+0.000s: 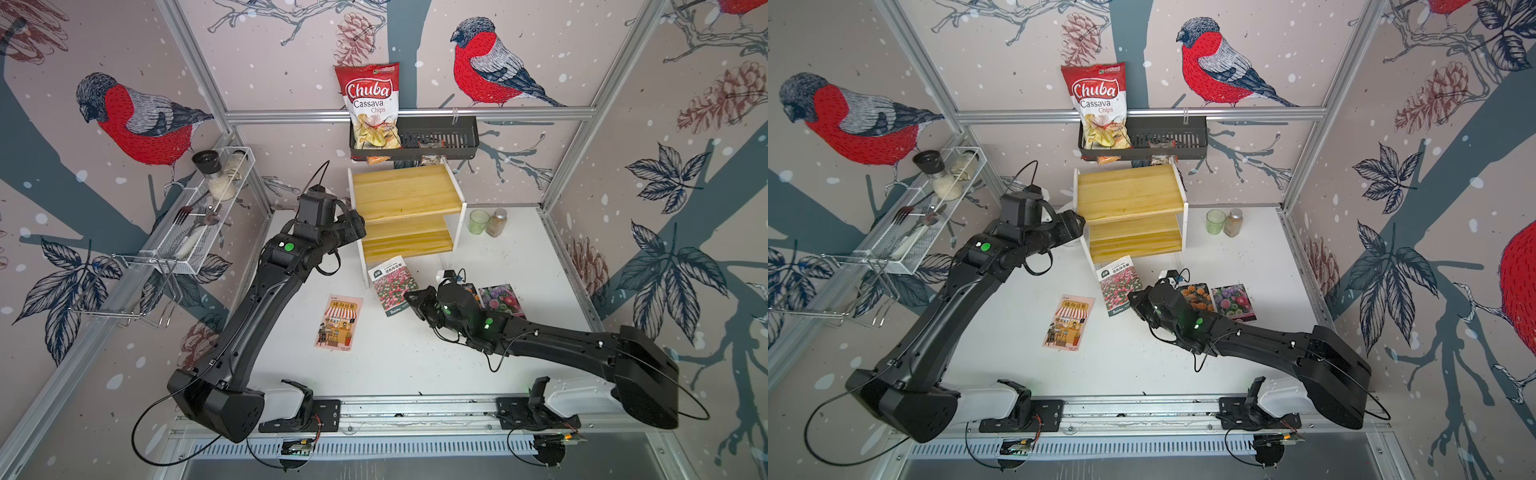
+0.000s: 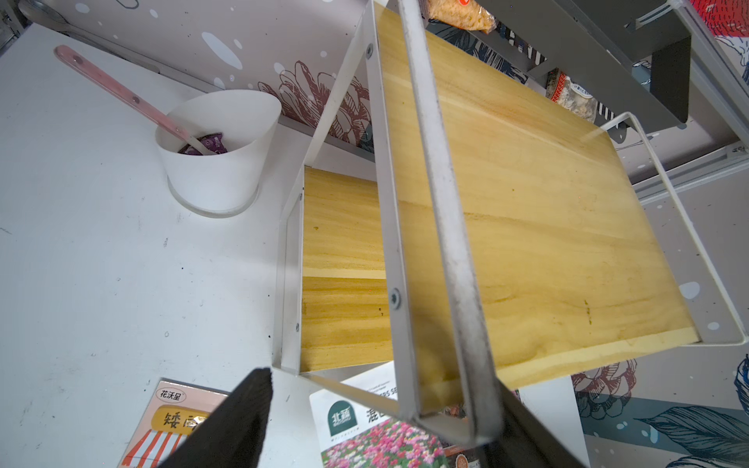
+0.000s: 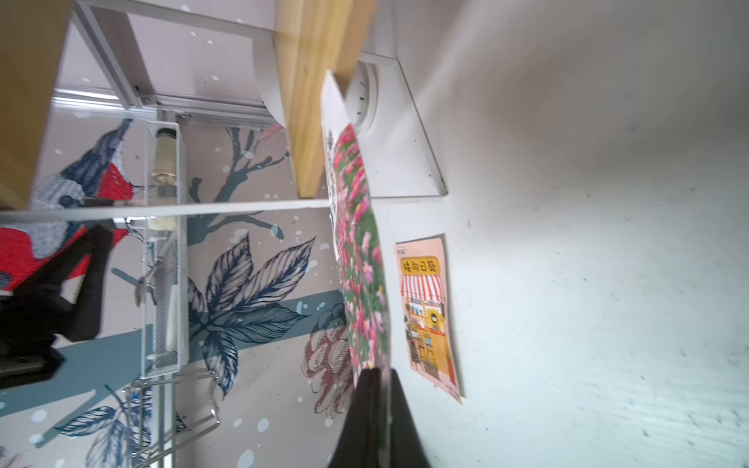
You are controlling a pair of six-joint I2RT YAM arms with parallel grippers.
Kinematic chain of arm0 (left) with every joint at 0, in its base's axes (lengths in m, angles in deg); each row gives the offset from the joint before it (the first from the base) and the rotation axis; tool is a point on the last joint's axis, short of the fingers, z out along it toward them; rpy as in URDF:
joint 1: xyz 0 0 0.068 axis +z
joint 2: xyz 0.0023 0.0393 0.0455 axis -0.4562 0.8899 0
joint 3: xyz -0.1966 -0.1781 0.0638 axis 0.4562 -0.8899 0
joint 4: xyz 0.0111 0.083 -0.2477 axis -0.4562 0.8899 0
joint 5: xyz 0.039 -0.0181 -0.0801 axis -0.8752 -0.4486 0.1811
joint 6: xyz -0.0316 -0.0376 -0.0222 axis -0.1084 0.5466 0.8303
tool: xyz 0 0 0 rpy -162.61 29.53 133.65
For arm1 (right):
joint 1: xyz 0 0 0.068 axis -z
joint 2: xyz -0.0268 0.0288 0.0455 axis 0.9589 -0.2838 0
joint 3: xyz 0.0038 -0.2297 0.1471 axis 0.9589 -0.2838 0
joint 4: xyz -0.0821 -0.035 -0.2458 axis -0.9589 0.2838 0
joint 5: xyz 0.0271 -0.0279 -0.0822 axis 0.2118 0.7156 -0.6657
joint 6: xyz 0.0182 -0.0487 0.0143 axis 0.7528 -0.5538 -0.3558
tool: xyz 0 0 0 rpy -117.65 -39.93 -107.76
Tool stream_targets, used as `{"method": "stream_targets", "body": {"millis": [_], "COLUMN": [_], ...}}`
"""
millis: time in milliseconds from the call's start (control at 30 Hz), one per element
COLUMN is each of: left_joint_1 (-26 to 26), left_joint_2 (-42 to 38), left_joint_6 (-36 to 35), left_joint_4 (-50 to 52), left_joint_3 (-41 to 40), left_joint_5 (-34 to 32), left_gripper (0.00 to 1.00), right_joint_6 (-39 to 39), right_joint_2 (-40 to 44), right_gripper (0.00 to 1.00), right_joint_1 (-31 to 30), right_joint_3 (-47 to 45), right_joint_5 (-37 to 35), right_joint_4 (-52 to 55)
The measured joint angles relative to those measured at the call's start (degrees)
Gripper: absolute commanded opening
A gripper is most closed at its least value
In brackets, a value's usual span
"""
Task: Take the seed bag off the shelf
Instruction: Place the seed packet at the center of the board, then reset both arms
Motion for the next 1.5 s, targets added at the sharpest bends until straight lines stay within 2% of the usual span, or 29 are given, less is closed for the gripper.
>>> {"method": "stream_targets", "body": {"millis": [200, 367, 400, 467, 500, 567, 667, 733, 800, 1067, 1167, 1267, 1333, 1500], "left_joint_1": [0.0, 0.0, 0.0, 0.0, 0.0, 0.0, 0.0, 0.0, 0.0, 0.0, 0.3, 1.3, 1.6, 3.1], "left_joint_2": [-0.5, -1.7, -2.0, -2.5, -2.8, -3.1, -3.2, -3.2, -3.3, -6.7, -9.6, -12.2, -14.1, -18.9], "left_joint_6": [-0.3, -0.3, -0.4, -0.4, -0.6, -1.1, -1.7, -1.9, -2.0, -3.2, -3.1, -3.1, -3.4, -7.5], "left_joint_4": [1.0, 2.0, 2.2, 2.9, 3.3, 3.8, 4.5, 4.7, 4.9, 7.6, 9.1, 10.0, 8.9, -0.9], "left_joint_3": [0.1, 0.3, 0.3, 0.3, 0.3, 0.3, 0.3, 0.3, 0.3, -1.0, -2.9, -6.5, -11.3, -28.6], "left_joint_5": [0.2, 0.2, 0.1, -0.3, -0.6, -1.2, -1.2, -1.3, -1.3, -4.1, -6.3, -8.4, -9.5, -14.7], "left_gripper": [0.8, 0.8, 0.8, 0.81, 0.81, 0.82, 0.84, 0.9, 0.95, 0.95, 0.96, 0.97, 0.97, 0.97], "right_joint_6": [4.1, 5.5, 5.8, 7.2, 7.2, 8.2, 9.4, 9.9, 10.1, 9.7, 7.3, 2.0, -3.3, -25.2], "right_joint_2": [-8.8, -15.3, -16.2, -17.8, -18.7, -19.9, -20.0, -19.6, -18.6, -7.8, -1.6, 6.3, 11.5, 20.0], "right_gripper": [0.0, 0.0, 0.08, 0.38, 0.46, 0.54, 0.83, 0.96, 1.0, 1.0, 1.0, 1.0, 1.0, 1.0], "right_joint_1": [-2.5, -3.4, -3.8, -4.6, -4.8, -5.1, -5.3, -5.3, -5.3, -3.5, 0.2, 7.6, 14.9, 40.3], "right_joint_3": [-1.8, 5.0, 7.0, 9.4, 10.5, 12.1, 13.7, 13.9, 13.9, 11.9, 10.1, 7.5, 5.6, 0.5], "right_joint_5": [-2.3, -3.4, -3.6, -3.6, -3.5, -3.0, -2.8, -2.2, -1.9, -2.3, -4.1, -6.9, -8.4, -10.4], "right_joint_4": [-4.7, -3.2, -1.8, 0.9, 3.0, 7.7, 13.7, 17.0, 20.3, 29.1, 32.4, 35.6, 36.2, 32.1]}}
